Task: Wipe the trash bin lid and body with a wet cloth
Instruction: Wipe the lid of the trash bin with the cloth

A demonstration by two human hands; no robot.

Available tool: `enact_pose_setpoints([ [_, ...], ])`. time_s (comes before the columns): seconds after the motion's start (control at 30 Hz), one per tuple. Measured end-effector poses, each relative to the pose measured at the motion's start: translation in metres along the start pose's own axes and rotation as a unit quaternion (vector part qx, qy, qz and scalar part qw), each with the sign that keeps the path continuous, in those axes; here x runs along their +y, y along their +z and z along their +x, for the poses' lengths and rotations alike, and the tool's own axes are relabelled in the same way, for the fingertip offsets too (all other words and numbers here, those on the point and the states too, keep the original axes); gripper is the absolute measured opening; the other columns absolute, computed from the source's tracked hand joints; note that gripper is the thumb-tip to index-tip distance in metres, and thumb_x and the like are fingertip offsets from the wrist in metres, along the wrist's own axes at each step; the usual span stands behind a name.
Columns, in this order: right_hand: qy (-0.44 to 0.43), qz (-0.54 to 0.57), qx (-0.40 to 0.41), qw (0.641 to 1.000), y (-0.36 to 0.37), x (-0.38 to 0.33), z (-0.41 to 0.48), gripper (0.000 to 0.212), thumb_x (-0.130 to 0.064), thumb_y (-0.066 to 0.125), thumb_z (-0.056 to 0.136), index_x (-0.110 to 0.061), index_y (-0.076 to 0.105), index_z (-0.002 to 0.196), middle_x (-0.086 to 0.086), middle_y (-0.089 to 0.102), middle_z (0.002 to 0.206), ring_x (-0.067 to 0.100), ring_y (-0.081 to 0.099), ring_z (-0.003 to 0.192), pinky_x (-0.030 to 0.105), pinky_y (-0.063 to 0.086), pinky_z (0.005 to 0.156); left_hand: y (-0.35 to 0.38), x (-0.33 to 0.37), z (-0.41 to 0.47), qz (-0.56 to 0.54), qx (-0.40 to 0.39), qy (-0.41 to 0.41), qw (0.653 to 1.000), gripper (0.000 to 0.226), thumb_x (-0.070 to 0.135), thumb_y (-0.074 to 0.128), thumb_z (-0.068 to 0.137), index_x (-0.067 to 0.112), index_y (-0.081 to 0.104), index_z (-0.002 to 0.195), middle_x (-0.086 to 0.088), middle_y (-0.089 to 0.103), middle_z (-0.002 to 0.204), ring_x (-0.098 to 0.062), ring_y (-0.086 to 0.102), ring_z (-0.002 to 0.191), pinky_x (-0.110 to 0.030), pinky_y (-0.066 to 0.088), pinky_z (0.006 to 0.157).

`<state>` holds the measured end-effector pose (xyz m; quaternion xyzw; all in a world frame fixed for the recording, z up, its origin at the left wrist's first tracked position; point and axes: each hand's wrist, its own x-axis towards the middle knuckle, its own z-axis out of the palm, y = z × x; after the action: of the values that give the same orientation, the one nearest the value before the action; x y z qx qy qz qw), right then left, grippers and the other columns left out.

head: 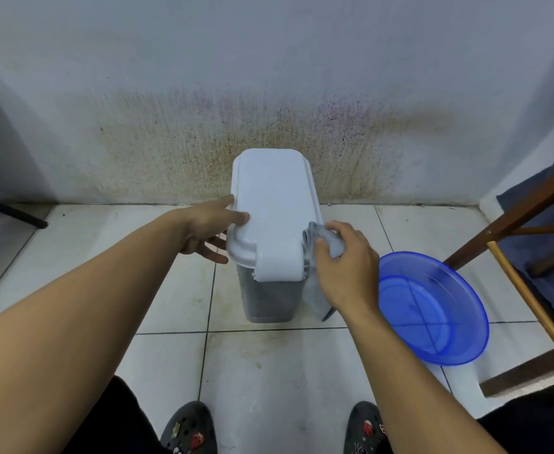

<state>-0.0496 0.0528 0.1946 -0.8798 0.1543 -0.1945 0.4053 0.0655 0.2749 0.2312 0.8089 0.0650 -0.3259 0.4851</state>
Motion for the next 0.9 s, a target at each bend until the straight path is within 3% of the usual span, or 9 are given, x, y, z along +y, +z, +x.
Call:
enact_pose_setpoints([
  [0.1, -0.044, -0.053, -0.012, 0.998, 0.007, -0.008, 0.012, 0.021, -0.026, 0.056, 0.098, -0.024, 0.068, 0.115, -0.003, 0.061, 0.11, 0.011, 0.052, 0.086, 0.024, 0.037, 0.069, 0.0, -0.002, 0.001, -0.003, -0.002, 0.001, 1.0, 0.068, 0.04, 0.059, 0.106, 0.043, 0.023, 0.164, -0.009, 0.067, 0.127, -0.036, 0.073, 0.107, -0.055, 0.063, 0.087],
  [0.23, -0.148, -0.17, -0.051, 0.973, 0.027, -0.026, 0.02, 0.022, -0.023, 0.052, 0.099, -0.017, 0.066, 0.115, 0.001, 0.056, 0.111, 0.024, 0.056, 0.093, 0.031, 0.041, 0.068, 0.002, -0.002, 0.004, -0.004, 0.002, 0.005, 1.0, 0.07, 0.039, 0.057, 0.107, 0.039, 0.019, 0.166, -0.011, 0.067, 0.126, -0.037, 0.073, 0.107, -0.054, 0.063, 0.089],
  [0.33, -0.224, -0.195, -0.076, 0.952, 0.037, -0.04, 0.012, 0.019, -0.019, 0.052, 0.097, -0.02, 0.065, 0.111, 0.001, 0.056, 0.106, 0.024, 0.052, 0.094, 0.035, 0.046, 0.063, 0.005, -0.002, 0.004, -0.011, 0.002, 0.007, 1.0, 0.059, 0.038, 0.054, 0.108, 0.038, 0.028, 0.161, -0.013, 0.067, 0.126, -0.039, 0.073, 0.109, -0.057, 0.062, 0.09],
  [0.5, -0.27, -0.193, -0.078, 0.94, 0.034, -0.039, -0.022, 0.019, -0.022, 0.055, 0.088, -0.028, 0.067, 0.101, -0.002, 0.054, 0.099, 0.02, 0.05, 0.085, 0.029, 0.037, 0.054, 0.004, -0.001, 0.003, -0.008, -0.016, -0.001, 1.0, 0.029, 0.038, 0.051, 0.11, 0.039, 0.044, 0.138, -0.014, 0.068, 0.124, -0.041, 0.072, 0.109, -0.06, 0.061, 0.089],
  [0.6, -0.306, -0.183, -0.106, 0.928, 0.033, -0.025, -0.042, 0.021, -0.023, 0.055, 0.083, -0.028, 0.064, 0.101, -0.001, 0.05, 0.1, 0.02, 0.048, 0.084, 0.029, 0.039, 0.054, -0.001, -0.002, 0.007, -0.006, -0.023, -0.006, 1.0, 0.036, 0.039, 0.053, 0.109, 0.049, 0.042, 0.142, -0.013, 0.067, 0.126, -0.037, 0.072, 0.103, -0.054, 0.063, 0.087],
  [0.73, -0.28, -0.161, -0.091, 0.942, 0.029, 0.007, -0.053, 0.02, -0.019, 0.058, 0.082, -0.024, 0.066, 0.099, 0.0, 0.05, 0.102, 0.021, 0.051, 0.085, 0.032, 0.048, 0.05, -0.008, -0.005, 0.014, 0.013, -0.025, -0.009, 1.0, 0.055, 0.044, 0.056, 0.107, 0.058, 0.031, 0.153, -0.008, 0.069, 0.117, -0.023, 0.063, 0.084, -0.035, 0.053, 0.066],
  [0.83, -0.228, -0.097, -0.048, 0.968, 0.024, 0.027, -0.053, 0.019, -0.014, 0.059, 0.081, -0.024, 0.067, 0.096, -0.005, 0.049, 0.101, 0.014, 0.053, 0.083, 0.027, 0.049, 0.051, -0.009, -0.007, 0.017, 0.01, -0.026, -0.008, 1.0, 0.056, 0.044, 0.056, 0.107, 0.059, 0.03, 0.153, -0.01, 0.067, 0.117, -0.023, 0.062, 0.083, -0.035, 0.049, 0.065],
  [0.9, -0.157, -0.021, 0.011, 0.987, 0.018, 0.027, -0.047, 0.018, -0.009, 0.064, 0.082, -0.021, 0.068, 0.095, -0.005, 0.052, 0.103, 0.004, 0.053, 0.082, 0.014, 0.047, 0.062, -0.008, -0.007, 0.016, 0.008, -0.025, -0.006, 1.0, 0.051, 0.043, 0.056, 0.107, 0.058, 0.033, 0.151, -0.011, 0.067, 0.12, -0.023, 0.061, 0.085, -0.036, 0.05, 0.068],
])
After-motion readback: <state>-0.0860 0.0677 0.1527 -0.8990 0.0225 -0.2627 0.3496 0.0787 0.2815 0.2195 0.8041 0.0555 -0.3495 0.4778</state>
